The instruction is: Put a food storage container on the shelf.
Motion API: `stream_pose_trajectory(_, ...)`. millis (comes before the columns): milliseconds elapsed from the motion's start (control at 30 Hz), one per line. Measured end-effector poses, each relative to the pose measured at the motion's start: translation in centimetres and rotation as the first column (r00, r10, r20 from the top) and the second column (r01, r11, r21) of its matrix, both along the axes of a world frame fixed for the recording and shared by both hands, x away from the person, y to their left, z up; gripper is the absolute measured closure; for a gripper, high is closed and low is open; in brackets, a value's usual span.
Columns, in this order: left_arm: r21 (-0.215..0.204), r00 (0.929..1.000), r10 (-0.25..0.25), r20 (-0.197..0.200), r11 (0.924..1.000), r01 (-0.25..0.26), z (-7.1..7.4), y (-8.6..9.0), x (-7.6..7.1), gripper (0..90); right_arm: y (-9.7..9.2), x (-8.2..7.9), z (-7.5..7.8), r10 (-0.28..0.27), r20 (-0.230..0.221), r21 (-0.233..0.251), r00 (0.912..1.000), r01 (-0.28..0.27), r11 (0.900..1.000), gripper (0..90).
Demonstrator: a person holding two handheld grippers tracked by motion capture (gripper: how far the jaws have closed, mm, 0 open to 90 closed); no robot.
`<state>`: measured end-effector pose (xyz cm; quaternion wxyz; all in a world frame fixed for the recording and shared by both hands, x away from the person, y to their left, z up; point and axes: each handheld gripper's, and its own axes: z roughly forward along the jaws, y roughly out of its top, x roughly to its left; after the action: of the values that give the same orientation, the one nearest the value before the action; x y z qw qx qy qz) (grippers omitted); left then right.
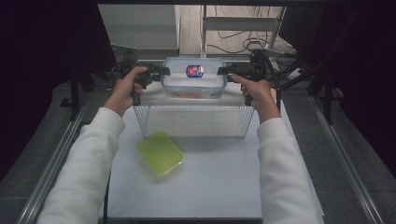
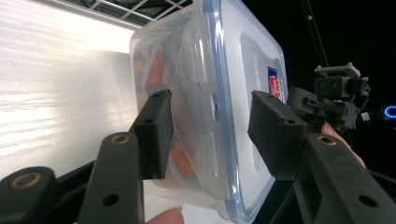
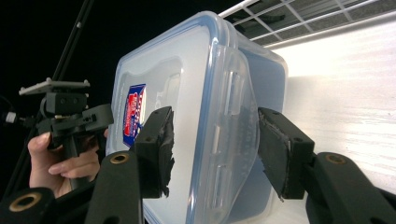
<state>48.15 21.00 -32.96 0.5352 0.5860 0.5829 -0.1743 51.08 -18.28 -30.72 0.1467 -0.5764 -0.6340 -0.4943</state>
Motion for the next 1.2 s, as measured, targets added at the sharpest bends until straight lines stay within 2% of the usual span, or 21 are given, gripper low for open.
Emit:
stream_pose_trajectory(200,-0.011,0.9997,0.024,-0.01,0.9996,-0.025,-0.5,-0.1,0.3,48.1,0.1,0.3,-0.5,-0.046,-0.029,0.015,0.9985,0.047,0.9988,46.9)
stream_pose_trajectory(333,-0.002,0.9995,0.031,-0.008,0.9995,-0.031,-0.6,-0.1,0.3,47.2,0.2,0.4,-0.8,-0.071,-0.041,0.031,0.9967,0.072,0.9969,46.8)
stream_pose_trajectory(600,0.0,0.9993,0.039,0.001,0.9993,-0.039,-0.6,-0.2,0.2,46.8,0.3,0.4,-1.0,-0.089,-0.035,0.045,0.9955,0.09,0.9949,46.9)
stream_pose_trajectory(667,0.012,0.9992,0.036,0.015,0.9993,-0.036,-0.5,-0.3,0.1,44.9,0.3,0.3,-1.0,-0.092,-0.026,0.042,0.9954,0.093,0.9948,46.4)
stream_pose_trajectory(767,0.049,0.9978,0.029,0.06,0.9983,-0.032,-0.1,-0.5,-0.2,41.0,0.4,0.2,-0.9,-0.101,-0.006,0.022,0.9948,0.101,0.9946,44.3)
stream_pose_trajectory(867,0.047,0.995,0.04,0.092,0.9979,-0.045,0.2,-0.6,-0.5,33.9,0.6,-0.2,-0.7,-0.107,0.022,0.008,0.994,0.107,0.9942,40.4)
stream_pose_trajectory(933,0.072,0.991,0.045,0.126,0.9959,-0.054,0.5,-0.6,-1.0,29.7,0.5,-0.8,-0.3,-0.117,0.041,0.003,0.9923,0.117,0.9931,39.0)
stream_pose_trajectory(967,0.072,0.991,0.045,0.126,0.9959,-0.054,0.5,-0.6,-1.0,28.3,0.5,-0.8,-0.3,-0.117,0.041,0.003,0.9923,0.117,0.9931,39.0)
stream_pose_trajectory(1033,0.078,0.9881,0.048,0.146,0.9952,-0.06,0.7,-0.4,-1.3,27.3,0.2,-1.2,0.2,-0.125,0.075,0.006,0.9893,0.125,0.9921,38.9)
stream_pose_trajectory(1067,0.087,0.9862,0.049,0.158,0.9941,-0.064,0.8,-0.3,-1.5,26.4,0.1,-1.8,0.7,-0.117,0.098,-0.007,0.9882,0.118,0.993,37.7)
stream_pose_trajectory(1100,0.095,0.9841,0.05,0.171,0.9932,-0.067,1.0,-0.2,-1.7,26.4,0.1,-1.8,0.7,-0.117,0.098,-0.007,0.9882,0.118,0.993,37.7)
stream_pose_trajectory(1133,0.113,0.9783,0.045,0.202,0.9912,-0.069,1.3,0.0,-2.2,26.2,-0.1,-2.3,1.1,-0.111,0.128,-0.04,0.9855,0.117,0.9923,36.0)
stream_pose_trajectory(1200,0.125,0.9757,0.041,0.215,0.9898,-0.069,1.4,0.1,-2.5,25.9,-0.2,-2.5,1.3,-0.105,0.138,-0.053,0.9849,0.113,0.9922,35.6)
